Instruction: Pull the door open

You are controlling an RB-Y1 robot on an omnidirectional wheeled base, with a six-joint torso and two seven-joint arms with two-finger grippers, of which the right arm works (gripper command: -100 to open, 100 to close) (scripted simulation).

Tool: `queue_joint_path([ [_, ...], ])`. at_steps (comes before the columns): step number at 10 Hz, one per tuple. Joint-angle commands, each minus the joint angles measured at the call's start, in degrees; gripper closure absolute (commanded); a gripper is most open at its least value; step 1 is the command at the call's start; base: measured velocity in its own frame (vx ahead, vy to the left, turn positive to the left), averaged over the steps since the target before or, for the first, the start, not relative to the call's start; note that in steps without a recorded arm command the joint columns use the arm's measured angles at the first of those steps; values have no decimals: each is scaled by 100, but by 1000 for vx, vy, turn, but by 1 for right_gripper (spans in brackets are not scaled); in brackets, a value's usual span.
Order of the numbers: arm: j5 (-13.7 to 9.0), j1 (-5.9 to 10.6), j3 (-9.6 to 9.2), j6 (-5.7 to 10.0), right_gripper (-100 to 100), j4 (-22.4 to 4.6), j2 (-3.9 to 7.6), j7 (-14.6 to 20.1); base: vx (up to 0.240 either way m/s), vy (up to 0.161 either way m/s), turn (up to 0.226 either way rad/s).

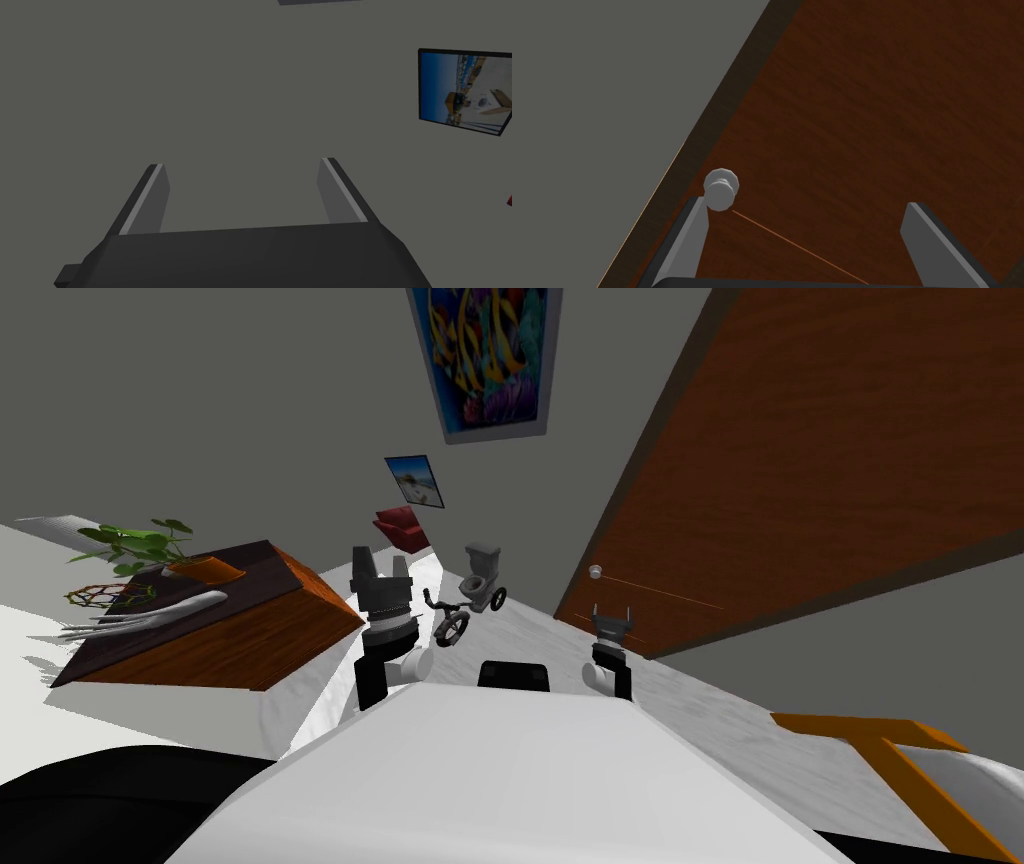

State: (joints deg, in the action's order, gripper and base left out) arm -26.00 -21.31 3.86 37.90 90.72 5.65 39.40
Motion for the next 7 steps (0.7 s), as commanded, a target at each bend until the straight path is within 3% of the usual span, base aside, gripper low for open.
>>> queue_joint_path([
  [1, -161, -8, 9, 87, -100, -170, 20, 194, 66, -79, 156],
  [7, -725, 128, 60, 397, -100, -955, 72, 825, 75, -70, 156],
])
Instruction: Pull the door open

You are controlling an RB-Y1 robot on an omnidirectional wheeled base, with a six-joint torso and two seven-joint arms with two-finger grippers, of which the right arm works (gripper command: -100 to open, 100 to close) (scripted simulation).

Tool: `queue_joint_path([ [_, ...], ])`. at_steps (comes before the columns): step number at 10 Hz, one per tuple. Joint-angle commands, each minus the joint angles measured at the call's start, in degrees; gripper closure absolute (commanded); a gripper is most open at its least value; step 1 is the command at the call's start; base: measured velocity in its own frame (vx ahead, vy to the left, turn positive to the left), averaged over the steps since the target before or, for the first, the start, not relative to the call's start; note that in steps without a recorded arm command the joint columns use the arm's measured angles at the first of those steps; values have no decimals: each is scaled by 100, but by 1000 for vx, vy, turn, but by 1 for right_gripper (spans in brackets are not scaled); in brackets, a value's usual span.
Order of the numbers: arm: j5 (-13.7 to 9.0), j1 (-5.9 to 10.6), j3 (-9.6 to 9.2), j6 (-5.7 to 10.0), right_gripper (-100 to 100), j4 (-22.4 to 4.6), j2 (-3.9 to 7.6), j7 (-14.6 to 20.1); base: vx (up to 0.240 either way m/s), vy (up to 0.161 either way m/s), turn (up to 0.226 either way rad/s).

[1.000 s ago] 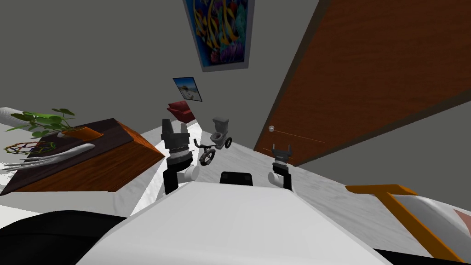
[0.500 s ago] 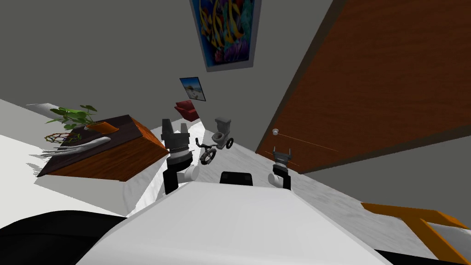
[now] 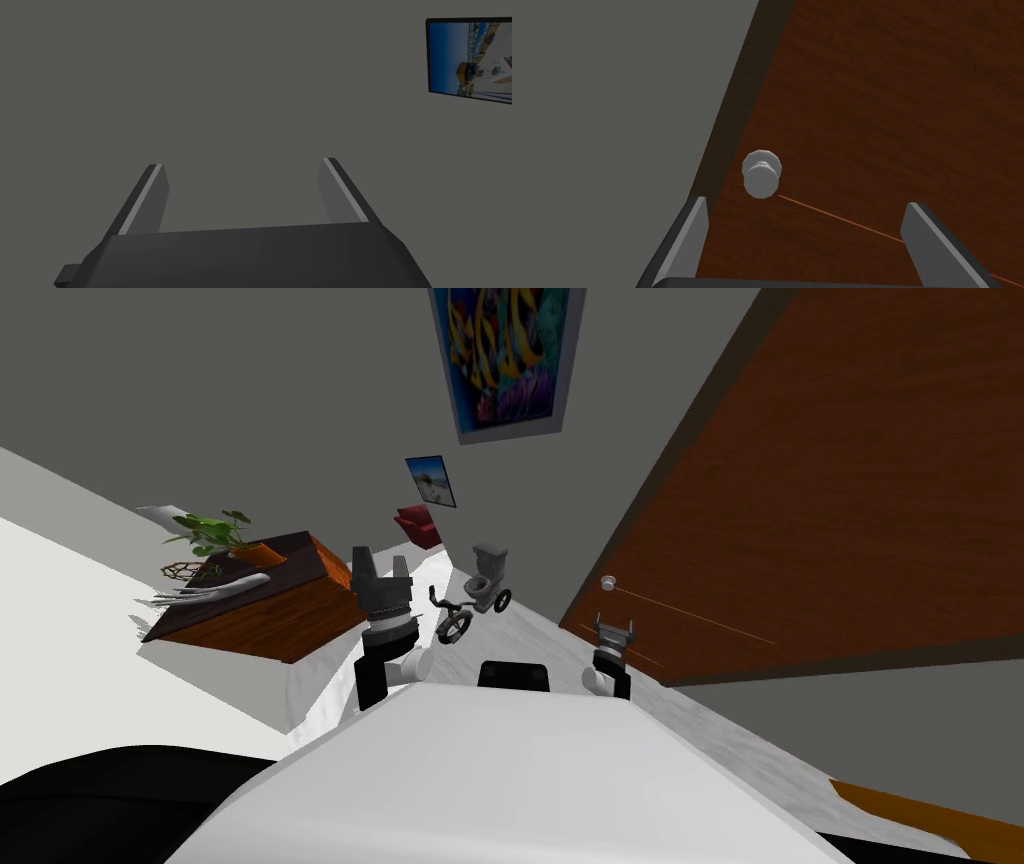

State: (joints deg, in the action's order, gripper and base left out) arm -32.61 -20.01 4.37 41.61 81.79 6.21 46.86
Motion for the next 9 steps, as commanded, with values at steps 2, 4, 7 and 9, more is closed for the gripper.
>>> queue_joint_path([
  [2, -241, 40, 25, 123, -100, -308, 28, 278, 63, -71, 144],
  [4, -418, 83, 41, 220, -100, -553, 40, 476, 65, -69, 146],
  [7, -739, 160, 70, 396, -100, -999, 55, 835, 86, -103, 167],
  [9, -952, 211, 89, 513, -100, -1295, 62, 1073, 77, -115, 195],
])
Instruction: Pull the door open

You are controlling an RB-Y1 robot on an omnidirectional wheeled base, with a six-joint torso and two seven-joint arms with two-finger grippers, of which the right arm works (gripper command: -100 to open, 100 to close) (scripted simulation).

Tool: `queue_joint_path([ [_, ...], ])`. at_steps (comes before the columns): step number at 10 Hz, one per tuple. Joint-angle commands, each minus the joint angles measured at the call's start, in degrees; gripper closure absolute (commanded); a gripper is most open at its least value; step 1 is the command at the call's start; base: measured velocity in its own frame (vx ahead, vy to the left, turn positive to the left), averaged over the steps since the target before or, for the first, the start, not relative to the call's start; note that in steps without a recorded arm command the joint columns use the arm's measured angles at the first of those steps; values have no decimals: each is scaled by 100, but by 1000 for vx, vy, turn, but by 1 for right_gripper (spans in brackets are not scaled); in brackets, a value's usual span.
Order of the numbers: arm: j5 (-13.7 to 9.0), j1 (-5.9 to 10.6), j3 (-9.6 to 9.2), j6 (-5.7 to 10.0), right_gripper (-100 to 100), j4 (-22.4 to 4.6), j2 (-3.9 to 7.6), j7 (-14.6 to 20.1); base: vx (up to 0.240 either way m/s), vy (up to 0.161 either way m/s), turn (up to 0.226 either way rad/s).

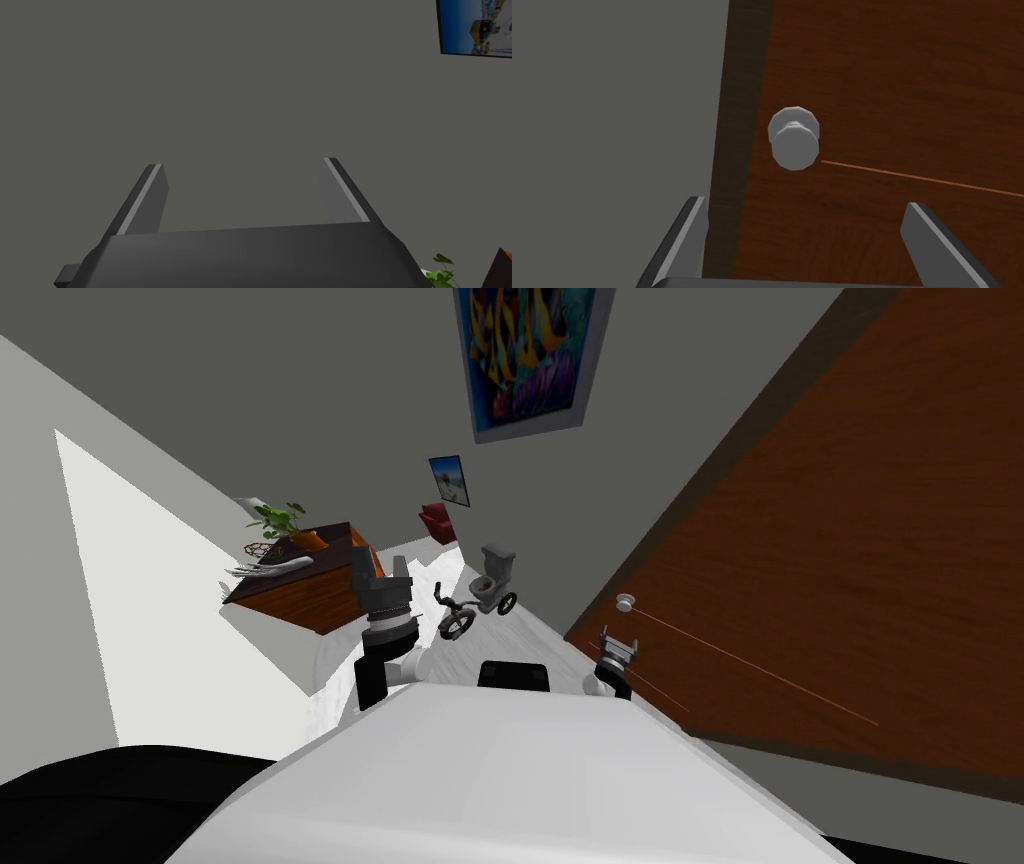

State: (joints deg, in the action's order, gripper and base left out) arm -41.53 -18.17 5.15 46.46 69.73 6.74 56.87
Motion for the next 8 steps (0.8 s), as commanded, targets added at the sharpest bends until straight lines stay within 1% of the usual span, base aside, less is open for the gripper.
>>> queue_joint_path([
  [1, -129, 44, 18, 67, -100, -185, 11, 149, 62, -84, 103],
  [2, -198, 61, 24, 105, -100, -281, 13, 226, 58, -75, 106],
  [5, -507, 135, 52, 274, -100, -711, 18, 572, 67, -95, 162],
  [6, -546, 145, 55, 295, -100, -764, 18, 615, 50, -103, 81],
  [8, -646, 169, 64, 351, -100, -904, 18, 728, 41, -56, 73],
])
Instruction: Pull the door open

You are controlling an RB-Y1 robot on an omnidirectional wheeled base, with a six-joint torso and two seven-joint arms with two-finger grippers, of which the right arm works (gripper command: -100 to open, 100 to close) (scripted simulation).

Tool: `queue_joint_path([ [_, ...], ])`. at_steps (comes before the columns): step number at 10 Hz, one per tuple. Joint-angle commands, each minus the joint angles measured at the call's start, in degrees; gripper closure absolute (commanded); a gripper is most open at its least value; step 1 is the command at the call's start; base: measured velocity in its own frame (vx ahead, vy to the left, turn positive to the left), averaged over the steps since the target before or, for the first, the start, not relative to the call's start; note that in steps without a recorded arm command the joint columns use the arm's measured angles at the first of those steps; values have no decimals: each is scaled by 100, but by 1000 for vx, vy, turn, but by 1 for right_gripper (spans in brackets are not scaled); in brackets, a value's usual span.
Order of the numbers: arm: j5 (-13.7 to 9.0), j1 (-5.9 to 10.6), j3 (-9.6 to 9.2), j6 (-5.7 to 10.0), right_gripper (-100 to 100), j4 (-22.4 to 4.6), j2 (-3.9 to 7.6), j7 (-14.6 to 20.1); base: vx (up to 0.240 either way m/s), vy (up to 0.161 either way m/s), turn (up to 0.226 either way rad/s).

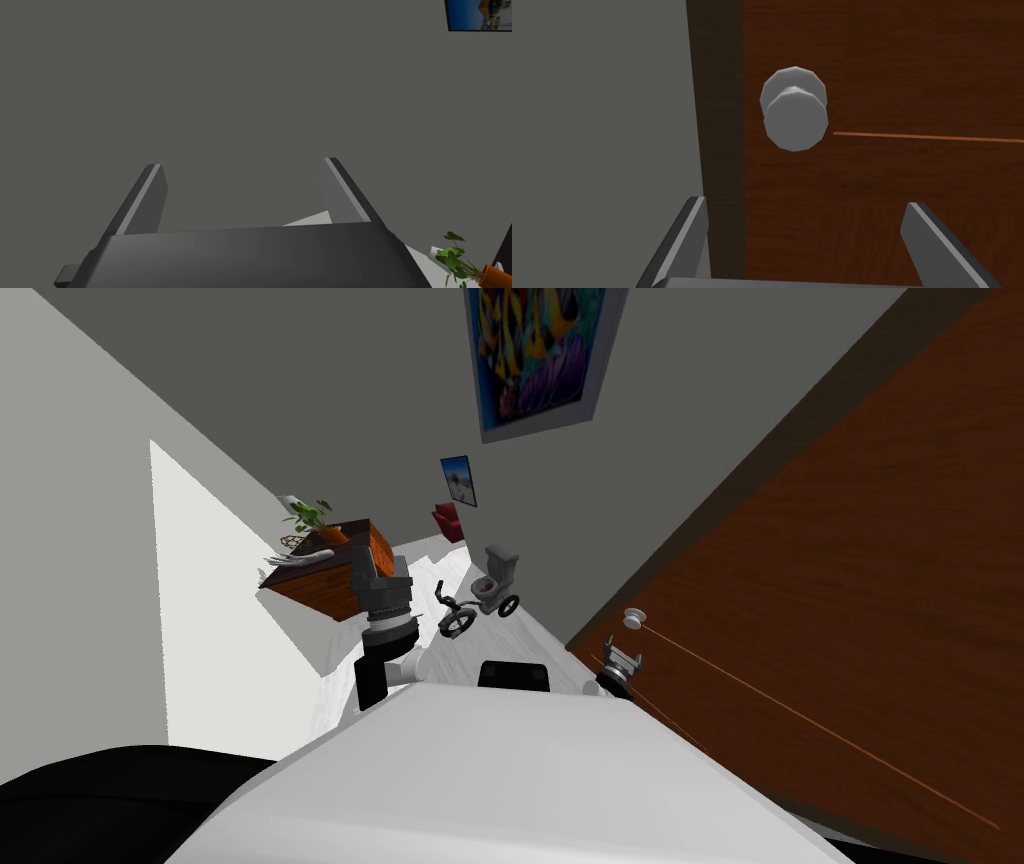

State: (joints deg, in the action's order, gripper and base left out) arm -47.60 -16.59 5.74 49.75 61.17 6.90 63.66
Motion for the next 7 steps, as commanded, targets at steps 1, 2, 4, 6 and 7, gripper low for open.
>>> queue_joint_path([
  [1, 0, 0, 0, 0, -100, 0, 0, 0, 21, -24, 20],
  [2, 86, 37, 84, 8, -100, -141, 68, 178, 67, -2, 8],
  [4, 240, 92, 225, -2, -100, -354, 182, 445, 106, 13, 18],
  [6, 369, 139, 343, -10, -100, -530, 276, 667, 156, -11, 14],
  [7, 437, 163, 405, -14, -100, -624, 326, 785, 118, -27, 19],
])
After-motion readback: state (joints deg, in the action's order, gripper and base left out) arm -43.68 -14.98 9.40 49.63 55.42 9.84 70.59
